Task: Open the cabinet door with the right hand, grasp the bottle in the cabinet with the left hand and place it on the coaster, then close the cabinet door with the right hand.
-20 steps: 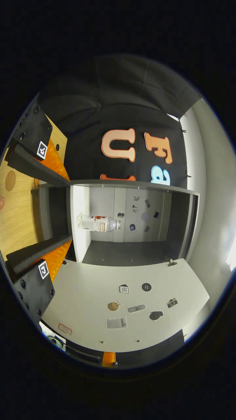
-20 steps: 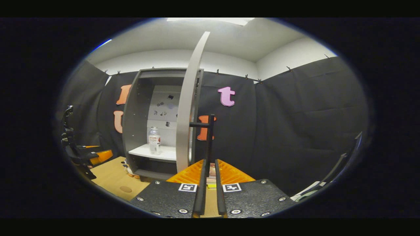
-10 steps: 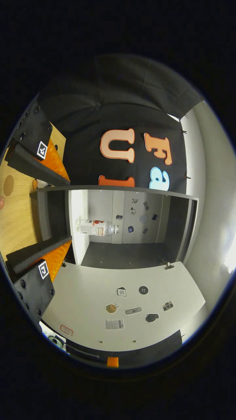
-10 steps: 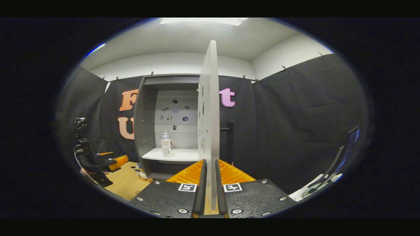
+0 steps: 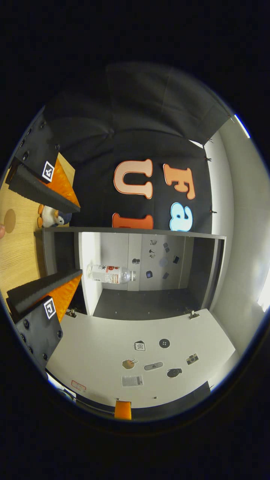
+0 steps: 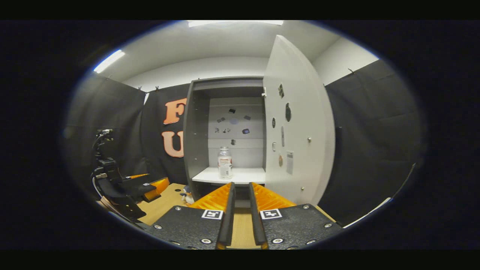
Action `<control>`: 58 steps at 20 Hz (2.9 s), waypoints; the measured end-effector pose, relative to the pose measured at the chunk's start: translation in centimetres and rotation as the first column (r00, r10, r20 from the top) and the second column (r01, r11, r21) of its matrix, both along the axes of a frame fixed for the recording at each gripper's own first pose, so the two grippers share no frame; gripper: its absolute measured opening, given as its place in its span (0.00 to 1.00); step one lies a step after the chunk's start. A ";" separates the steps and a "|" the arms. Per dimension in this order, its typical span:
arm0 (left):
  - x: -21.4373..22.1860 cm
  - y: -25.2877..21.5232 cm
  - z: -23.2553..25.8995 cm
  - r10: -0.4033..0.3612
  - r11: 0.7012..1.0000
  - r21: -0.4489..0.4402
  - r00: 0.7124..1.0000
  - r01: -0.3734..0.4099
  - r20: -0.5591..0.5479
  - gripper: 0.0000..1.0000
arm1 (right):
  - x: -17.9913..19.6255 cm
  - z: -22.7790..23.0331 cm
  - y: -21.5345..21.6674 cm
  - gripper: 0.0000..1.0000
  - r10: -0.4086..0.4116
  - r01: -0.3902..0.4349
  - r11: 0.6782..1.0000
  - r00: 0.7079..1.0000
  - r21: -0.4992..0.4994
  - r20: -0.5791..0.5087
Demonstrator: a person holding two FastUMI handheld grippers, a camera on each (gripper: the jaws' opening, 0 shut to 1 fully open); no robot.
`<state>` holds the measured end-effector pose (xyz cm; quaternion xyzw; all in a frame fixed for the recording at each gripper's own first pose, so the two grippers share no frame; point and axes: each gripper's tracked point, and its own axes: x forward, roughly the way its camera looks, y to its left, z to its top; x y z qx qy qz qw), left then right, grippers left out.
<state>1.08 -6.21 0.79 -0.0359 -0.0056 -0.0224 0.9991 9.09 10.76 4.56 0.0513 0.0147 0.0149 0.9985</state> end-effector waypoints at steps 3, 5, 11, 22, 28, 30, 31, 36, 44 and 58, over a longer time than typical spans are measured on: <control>0.8 -0.7 0.4 -0.003 1.000 0.014 1.000 0.003 0.018 0.96 | 1.9 -0.4 1.9 0.27 0.039 -0.039 0.999 0.999 0.027 0.003; 1.6 -1.5 0.6 -0.026 1.000 0.018 0.999 0.025 0.026 0.96 | 3.3 -1.1 2.8 0.34 0.048 -0.048 0.998 0.999 0.029 -0.007; 5.4 -2.9 1.2 -0.112 0.994 0.012 0.993 0.111 0.040 0.96 | 6.7 -2.4 4.9 0.64 0.036 -0.036 0.999 0.999 0.016 -0.016; 17.3 -8.5 2.4 -0.311 0.950 0.015 0.946 0.311 0.094 0.96 | 12.3 -1.8 5.0 0.97 -0.102 0.104 0.994 0.993 -0.045 0.051; 21.9 -12.0 2.5 -0.352 0.936 0.004 0.931 0.353 0.103 0.96 | 15.0 -2.2 4.6 0.90 -0.107 0.111 0.991 0.993 -0.073 0.055; 23.1 -12.7 2.6 -0.352 0.935 0.000 0.931 0.353 0.099 0.95 | 15.7 -2.5 4.2 0.93 -0.091 0.094 0.994 0.995 -0.058 0.049; 23.7 -13.2 2.4 -0.356 0.934 0.000 0.930 0.358 0.092 0.96 | 16.2 -2.6 3.7 0.90 -0.089 0.092 0.995 0.995 -0.048 0.047; 26.3 -14.5 1.4 -0.355 0.935 0.009 0.933 0.355 0.067 0.95 | 17.2 -3.1 2.5 0.94 -0.081 0.083 0.996 0.996 -0.040 0.045; 30.4 -15.2 1.0 -0.325 0.946 0.036 0.944 0.323 0.058 0.96 | 18.9 -4.5 1.2 0.94 -0.058 0.058 0.998 0.998 -0.031 0.006; 29.3 -14.1 1.8 -0.275 0.961 0.039 0.959 0.272 0.076 0.82 | 18.3 -4.7 1.5 0.97 -0.014 0.014 0.996 1.000 -0.089 0.002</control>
